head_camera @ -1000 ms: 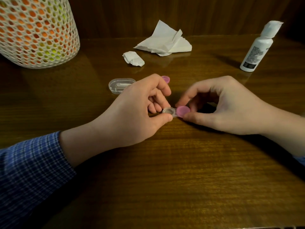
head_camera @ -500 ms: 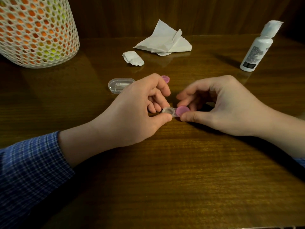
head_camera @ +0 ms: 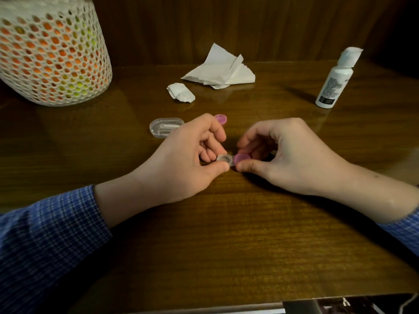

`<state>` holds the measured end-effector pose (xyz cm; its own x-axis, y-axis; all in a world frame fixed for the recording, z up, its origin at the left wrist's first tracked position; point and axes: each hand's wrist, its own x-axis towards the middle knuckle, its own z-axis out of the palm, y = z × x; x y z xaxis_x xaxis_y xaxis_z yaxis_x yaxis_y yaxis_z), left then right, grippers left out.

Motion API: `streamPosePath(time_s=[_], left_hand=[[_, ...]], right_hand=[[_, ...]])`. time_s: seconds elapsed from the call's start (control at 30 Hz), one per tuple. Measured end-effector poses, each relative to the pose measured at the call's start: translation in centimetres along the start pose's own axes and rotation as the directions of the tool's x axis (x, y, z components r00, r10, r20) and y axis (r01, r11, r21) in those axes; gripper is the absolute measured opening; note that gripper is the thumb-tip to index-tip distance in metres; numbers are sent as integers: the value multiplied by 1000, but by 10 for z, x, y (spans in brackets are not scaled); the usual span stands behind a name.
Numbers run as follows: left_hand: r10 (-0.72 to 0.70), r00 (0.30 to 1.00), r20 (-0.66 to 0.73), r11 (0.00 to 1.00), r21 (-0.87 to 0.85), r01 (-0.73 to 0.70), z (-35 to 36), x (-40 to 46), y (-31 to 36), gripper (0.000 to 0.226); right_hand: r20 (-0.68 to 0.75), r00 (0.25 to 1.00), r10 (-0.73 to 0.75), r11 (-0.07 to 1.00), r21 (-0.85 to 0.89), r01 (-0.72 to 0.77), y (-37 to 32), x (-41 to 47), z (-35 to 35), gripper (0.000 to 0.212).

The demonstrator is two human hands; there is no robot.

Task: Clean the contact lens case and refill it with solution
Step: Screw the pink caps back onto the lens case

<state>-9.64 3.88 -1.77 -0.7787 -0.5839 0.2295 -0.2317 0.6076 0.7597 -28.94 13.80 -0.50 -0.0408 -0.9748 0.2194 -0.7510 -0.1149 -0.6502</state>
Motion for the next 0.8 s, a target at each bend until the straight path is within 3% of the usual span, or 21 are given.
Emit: streamPosePath(time_s=[0.2,0.5,0.67,0.8], left_hand=[[-42,999,-21,999,13,43,2,-4,4,44],[-12,1000,13,991,136,10,-4,-6,6,72],[23,999,35,988,150,-28,-8,-9,6,76],[57,997,44,983,173,-64,-9,-11,7,74]], right_hand=[[40,999,16,1000,-9,-16,-3,1,-3,33],[105,993,-51,998,-18,53,4,4,-8,47],[91,994,-52,999,7,51,7,5,-8,53],[39,999,-16,997,-76,19,10,6,-9,50]])
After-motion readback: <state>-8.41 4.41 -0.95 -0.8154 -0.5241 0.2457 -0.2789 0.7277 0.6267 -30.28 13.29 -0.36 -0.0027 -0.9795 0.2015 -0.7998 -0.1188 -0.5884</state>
